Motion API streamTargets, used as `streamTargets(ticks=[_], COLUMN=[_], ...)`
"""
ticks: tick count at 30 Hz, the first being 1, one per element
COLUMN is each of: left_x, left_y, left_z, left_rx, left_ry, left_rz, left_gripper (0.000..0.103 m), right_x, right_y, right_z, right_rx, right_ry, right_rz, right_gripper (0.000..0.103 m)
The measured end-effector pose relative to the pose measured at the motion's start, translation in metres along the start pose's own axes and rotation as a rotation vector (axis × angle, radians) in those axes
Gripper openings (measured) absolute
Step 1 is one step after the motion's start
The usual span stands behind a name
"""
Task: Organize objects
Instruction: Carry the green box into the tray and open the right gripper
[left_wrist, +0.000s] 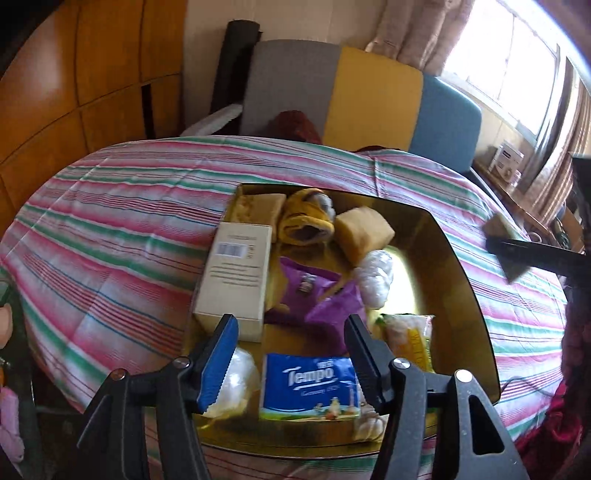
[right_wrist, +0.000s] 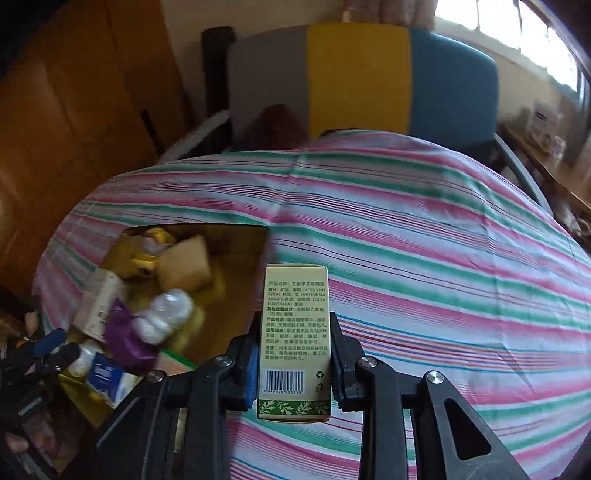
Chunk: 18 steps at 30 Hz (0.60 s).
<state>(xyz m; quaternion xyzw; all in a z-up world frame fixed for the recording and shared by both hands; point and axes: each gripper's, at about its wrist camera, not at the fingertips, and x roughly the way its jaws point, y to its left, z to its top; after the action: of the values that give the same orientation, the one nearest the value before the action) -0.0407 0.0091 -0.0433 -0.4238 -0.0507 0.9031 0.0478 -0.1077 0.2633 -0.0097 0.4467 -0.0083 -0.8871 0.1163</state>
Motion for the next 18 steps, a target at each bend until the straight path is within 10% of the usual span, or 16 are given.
streamTargets(ticks=[13,18], left_x=[-0.004,-0.014], left_y=[0.022,0.022], left_z=[0.002,0.007], left_rx=[-0.042,-0.047], left_ry=[-0.051,-0.091], left_rz=[0.113,0.133], left_gripper=[0.069,0.073], right_x=[0.115,0.102], right_y=[0.067,0.068], right_z=[-0.007,-0.011], right_rx=[-0.099,-0.09], right_ry=[0.22,0.177], right_rz=[-0.088,-0.062], right_gripper=[0.034,0.058])
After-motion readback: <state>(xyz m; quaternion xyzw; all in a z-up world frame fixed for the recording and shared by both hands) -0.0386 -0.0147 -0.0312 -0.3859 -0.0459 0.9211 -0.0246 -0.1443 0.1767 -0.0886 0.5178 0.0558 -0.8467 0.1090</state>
